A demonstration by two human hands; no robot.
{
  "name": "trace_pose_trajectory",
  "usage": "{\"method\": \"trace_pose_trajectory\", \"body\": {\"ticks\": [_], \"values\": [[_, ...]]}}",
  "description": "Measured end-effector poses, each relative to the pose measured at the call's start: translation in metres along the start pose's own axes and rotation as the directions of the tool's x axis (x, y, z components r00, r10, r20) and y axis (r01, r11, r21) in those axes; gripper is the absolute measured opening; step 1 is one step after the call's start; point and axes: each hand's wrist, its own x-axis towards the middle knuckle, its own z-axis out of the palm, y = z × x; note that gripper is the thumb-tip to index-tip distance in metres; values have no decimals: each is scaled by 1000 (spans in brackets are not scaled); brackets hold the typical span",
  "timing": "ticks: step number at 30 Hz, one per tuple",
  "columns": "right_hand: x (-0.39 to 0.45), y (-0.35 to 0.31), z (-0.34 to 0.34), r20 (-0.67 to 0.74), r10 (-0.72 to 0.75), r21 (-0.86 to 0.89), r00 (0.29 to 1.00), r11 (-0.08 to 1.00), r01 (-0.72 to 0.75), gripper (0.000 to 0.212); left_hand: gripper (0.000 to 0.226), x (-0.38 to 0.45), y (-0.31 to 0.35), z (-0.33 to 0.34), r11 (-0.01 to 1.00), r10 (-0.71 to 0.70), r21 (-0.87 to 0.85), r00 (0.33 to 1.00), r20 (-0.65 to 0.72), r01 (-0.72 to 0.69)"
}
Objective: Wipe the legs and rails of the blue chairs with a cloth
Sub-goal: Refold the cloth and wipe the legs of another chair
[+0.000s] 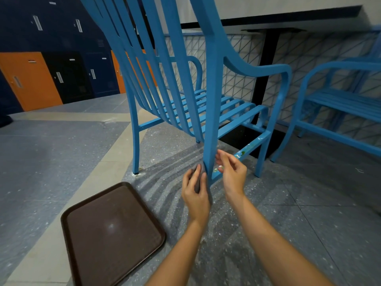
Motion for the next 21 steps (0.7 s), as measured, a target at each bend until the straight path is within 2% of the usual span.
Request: {"method": "trace_pose_trajectory", "body": {"ticks": [3,9,13,17,21], "values": [[-4,9,-8,-17,57,-35,998,998,-57,18,33,11,10,13,998,67,17,997,-46,-66],[-10,22,-9,24,95,-53,995,994,-94,13,32,5,-4,22,997,73,16,993,-88,-72],[-11,26,-7,10,105,-40,994,994,-105,13,34,-11,-27,14,1000,14,11,995,-95,-13],[-11,30,-6,1,133,-12,991,991,-133,13,35,-28,-46,6,993,-112,-51,989,-99,107],[-15,37,-6,-25,174,56,984,983,-173,15,30,-42,-68,-4,984,-172,19,980,-95,175]]}}
